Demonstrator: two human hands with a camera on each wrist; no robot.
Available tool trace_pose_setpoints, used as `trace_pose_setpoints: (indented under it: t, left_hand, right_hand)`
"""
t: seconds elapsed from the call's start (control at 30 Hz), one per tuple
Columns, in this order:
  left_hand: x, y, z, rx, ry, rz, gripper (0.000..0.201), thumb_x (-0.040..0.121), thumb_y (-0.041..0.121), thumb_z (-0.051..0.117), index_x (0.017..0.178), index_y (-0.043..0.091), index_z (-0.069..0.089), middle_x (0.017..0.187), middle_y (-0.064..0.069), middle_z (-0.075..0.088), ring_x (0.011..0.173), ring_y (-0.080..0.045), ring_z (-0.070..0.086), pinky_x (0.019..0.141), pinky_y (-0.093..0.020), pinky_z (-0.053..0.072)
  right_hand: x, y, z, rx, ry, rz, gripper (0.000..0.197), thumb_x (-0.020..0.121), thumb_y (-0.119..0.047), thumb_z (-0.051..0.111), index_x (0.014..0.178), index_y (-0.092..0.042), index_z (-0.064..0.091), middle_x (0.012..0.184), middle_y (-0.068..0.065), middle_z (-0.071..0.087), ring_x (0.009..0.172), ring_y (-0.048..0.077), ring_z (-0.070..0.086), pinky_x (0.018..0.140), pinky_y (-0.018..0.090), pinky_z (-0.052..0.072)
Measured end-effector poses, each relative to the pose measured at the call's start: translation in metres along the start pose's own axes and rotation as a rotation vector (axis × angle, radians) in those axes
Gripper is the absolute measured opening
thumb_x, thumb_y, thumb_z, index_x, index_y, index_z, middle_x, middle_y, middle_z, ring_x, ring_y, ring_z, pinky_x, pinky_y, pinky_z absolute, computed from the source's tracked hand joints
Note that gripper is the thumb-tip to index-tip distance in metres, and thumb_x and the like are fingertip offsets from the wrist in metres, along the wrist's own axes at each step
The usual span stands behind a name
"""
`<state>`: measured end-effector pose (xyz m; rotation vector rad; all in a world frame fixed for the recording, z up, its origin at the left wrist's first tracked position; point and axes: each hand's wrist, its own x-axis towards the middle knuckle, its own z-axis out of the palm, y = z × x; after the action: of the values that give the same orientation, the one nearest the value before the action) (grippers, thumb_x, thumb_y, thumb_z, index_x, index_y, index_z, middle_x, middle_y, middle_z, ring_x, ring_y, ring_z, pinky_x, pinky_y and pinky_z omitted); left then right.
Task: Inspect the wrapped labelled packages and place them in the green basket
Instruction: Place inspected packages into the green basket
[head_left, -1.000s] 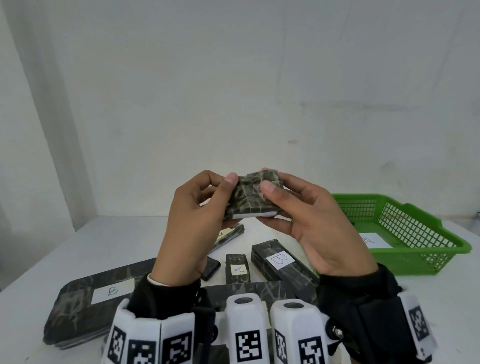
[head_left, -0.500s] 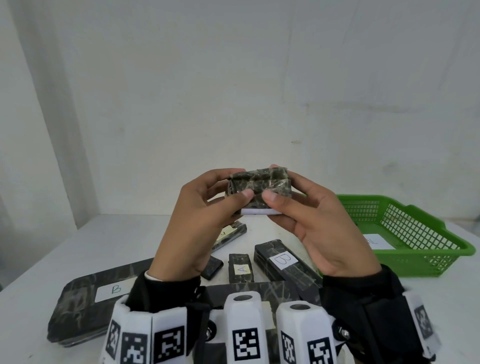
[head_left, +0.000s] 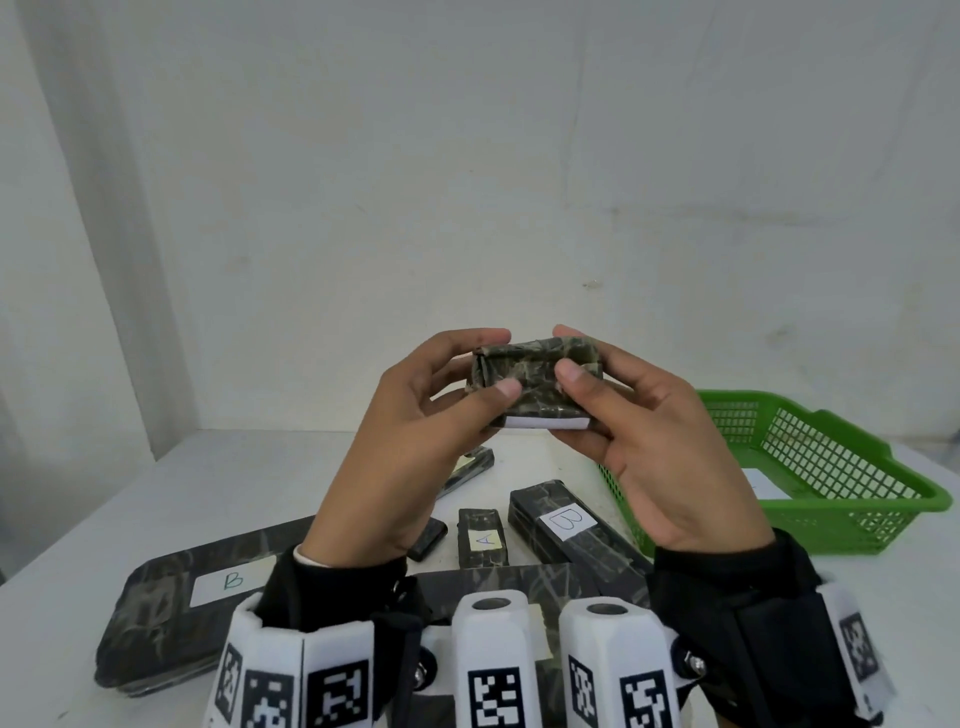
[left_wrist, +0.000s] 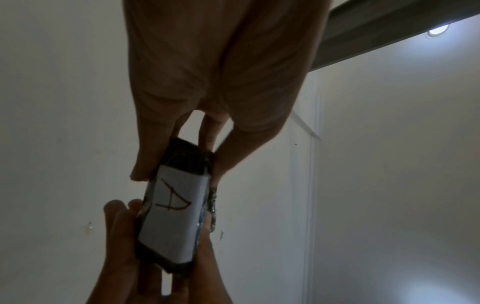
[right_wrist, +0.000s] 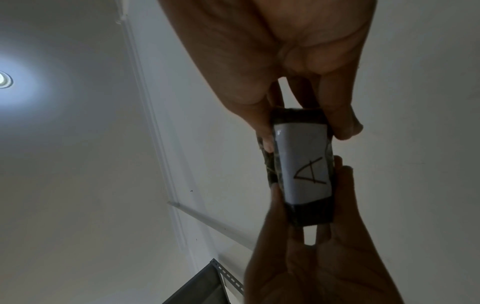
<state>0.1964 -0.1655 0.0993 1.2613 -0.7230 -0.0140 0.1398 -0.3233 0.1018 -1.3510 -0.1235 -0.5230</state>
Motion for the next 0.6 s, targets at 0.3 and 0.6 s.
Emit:
trace_pose_setpoints:
  t: [0.3,0.6]
  left_hand:
    - [0.0008,-0.0021,-0.0015,-0.064,0.055,0.085,0.032,0.074,0.002,0.063,0.104,0.012,0.071,0.099,-0.005,0.074,0.089,-0.019,0.069,0.081,-0.037,0.055]
    - [0.0032,0.0,0.0003,-0.092,0.037,-0.167,0.076,0.065,0.056,0.075,0.132,0.026,0.057,0.12,-0.005,0.069,0.118,-0.022,0.063,0.087,-0.046,0.058]
  right_hand:
    - [0.0003,0.0002,0.0023,0.01,-0.069,0.009,0.052,0.077,-0.034,0.065,0.128,-0.025,0.063,0.114,0.005,0.073,0.113,0.024,0.067,0.101,0.044,0.052]
    - [0.0,-0.0044,0.002,0.101,-0.039,-0.07,0.056,0.081,-0.018,0.062,0.137,-0.02,0.055,0.118,0.012,0.071,0.117,0.024,0.064,0.101,0.038,0.051]
